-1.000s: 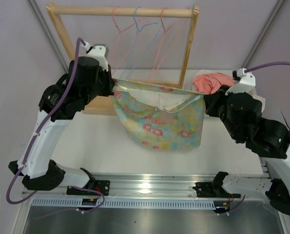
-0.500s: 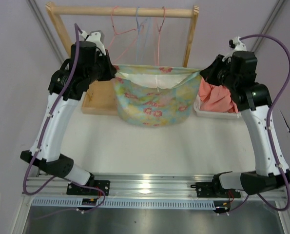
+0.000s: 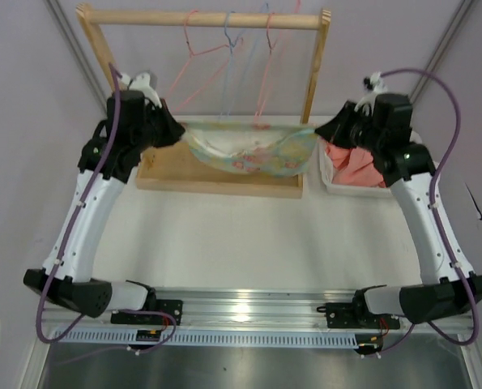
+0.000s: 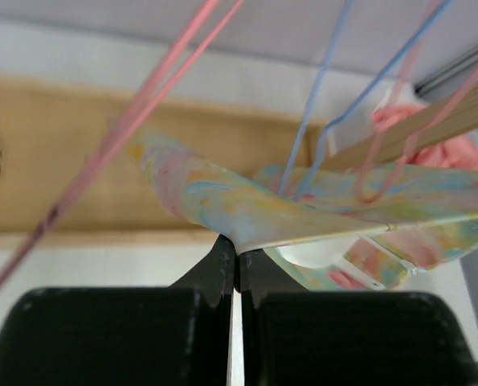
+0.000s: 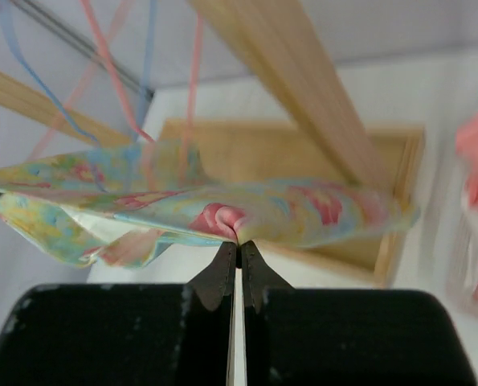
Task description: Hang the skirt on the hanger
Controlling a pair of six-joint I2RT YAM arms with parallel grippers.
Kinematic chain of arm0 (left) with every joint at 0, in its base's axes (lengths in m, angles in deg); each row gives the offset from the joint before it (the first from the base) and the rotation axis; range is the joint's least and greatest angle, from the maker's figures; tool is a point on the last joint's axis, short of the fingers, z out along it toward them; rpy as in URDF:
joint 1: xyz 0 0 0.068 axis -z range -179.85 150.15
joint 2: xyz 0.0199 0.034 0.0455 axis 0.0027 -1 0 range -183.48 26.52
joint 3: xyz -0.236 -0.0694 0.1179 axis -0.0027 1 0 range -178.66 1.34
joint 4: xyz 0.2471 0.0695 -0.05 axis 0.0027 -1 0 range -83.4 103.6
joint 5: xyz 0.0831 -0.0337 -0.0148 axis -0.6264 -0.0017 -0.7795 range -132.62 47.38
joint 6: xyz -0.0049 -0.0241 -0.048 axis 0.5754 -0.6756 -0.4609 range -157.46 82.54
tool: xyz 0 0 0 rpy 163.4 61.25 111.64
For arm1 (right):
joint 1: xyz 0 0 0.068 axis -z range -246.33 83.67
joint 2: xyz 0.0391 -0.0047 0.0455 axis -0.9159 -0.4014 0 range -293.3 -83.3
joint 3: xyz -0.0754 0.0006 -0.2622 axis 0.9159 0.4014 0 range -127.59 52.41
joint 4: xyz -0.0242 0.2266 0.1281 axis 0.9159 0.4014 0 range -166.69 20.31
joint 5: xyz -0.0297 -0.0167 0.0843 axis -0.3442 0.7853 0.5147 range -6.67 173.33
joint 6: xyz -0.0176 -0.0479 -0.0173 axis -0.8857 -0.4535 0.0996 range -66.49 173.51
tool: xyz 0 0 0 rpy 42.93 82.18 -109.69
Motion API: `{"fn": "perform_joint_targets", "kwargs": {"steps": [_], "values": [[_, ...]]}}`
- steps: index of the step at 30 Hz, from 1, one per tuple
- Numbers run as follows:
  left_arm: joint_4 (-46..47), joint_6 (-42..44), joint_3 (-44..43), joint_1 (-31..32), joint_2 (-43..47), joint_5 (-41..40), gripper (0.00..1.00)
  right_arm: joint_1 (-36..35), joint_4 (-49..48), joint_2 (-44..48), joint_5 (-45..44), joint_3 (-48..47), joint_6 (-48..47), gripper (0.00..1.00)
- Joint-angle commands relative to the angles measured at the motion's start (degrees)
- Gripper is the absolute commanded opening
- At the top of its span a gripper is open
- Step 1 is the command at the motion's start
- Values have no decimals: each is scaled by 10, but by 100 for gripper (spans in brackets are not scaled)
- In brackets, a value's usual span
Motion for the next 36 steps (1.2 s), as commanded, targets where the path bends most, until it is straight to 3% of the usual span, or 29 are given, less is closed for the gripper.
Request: {"fn": "perform_joint_targets", "kwargs": {"steps": [1,2,4,5,8,10,13,20,24,25,28,30,36], "values": [[39,-35,155,-25,81,-40,0,-11,-14,69,-41,153,18,0],[47,-52,263,-26,98,-35,0,-19,-16,86,-56,194,23,0],[61,-86,322,-28,138,-31,0,-51,-27,138,-72,315,43,0],[62,-95,410,-30,151,-24,0,-62,-29,153,-87,351,51,0],[88,-136,514,-31,209,-12,1,-100,-24,201,-102,465,83,0],[112,-160,592,-31,238,20,12,-126,-23,222,-111,519,101,0],[117,-186,640,-31,240,36,14,-158,-17,223,-137,565,128,0],[137,-205,703,-31,235,40,20,-166,-7,220,-162,624,148,2],[140,-205,708,-31,234,36,34,-166,5,227,-187,632,142,24],[140,-201,708,-31,236,39,36,-167,5,228,-184,630,139,38],[136,-187,687,-31,245,41,42,-178,12,240,-179,616,138,58],[129,-168,665,-31,247,39,48,-198,27,243,-197,597,140,65],[148,-137,637,-31,265,70,56,-208,35,253,-221,579,139,68]]}}
